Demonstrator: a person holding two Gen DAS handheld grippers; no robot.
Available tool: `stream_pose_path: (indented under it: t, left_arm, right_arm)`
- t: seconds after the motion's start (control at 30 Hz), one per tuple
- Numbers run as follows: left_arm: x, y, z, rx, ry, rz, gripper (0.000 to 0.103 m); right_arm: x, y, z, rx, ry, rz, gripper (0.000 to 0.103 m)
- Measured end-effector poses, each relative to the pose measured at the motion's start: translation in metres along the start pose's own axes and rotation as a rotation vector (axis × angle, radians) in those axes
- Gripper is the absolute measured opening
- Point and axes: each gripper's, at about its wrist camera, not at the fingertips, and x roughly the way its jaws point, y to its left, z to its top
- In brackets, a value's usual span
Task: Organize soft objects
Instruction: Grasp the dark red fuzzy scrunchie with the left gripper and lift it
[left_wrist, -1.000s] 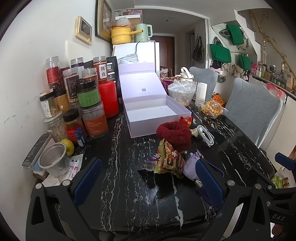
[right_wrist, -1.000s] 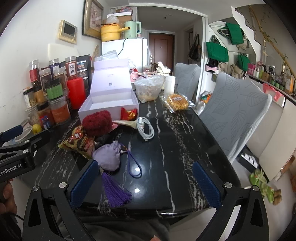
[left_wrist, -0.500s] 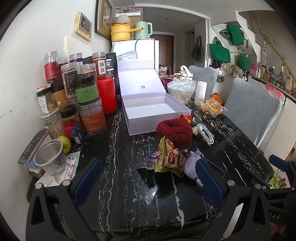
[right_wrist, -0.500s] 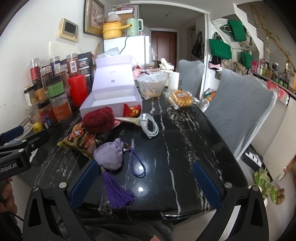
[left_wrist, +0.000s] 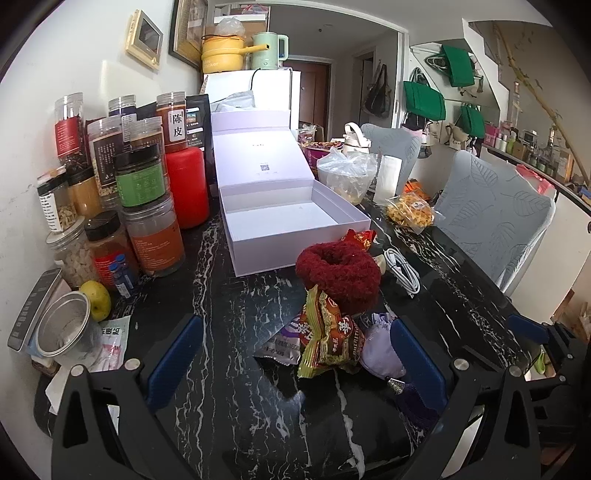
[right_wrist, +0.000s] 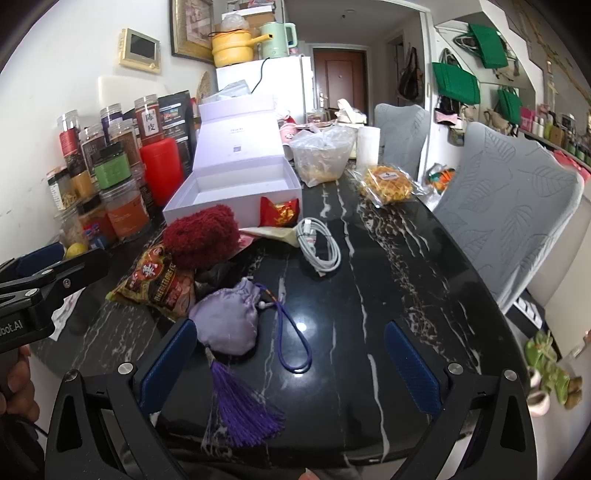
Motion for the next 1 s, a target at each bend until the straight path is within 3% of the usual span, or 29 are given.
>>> stream_pose_path:
  t: [1.0]
  left_arm:
    - [0.119, -0.024, 0.038, 0.083, 0.186, -0.148, 0.103]
  right_arm:
    - [0.080, -0.038, 0.032, 0.067, 0.156, -0.036, 0.103]
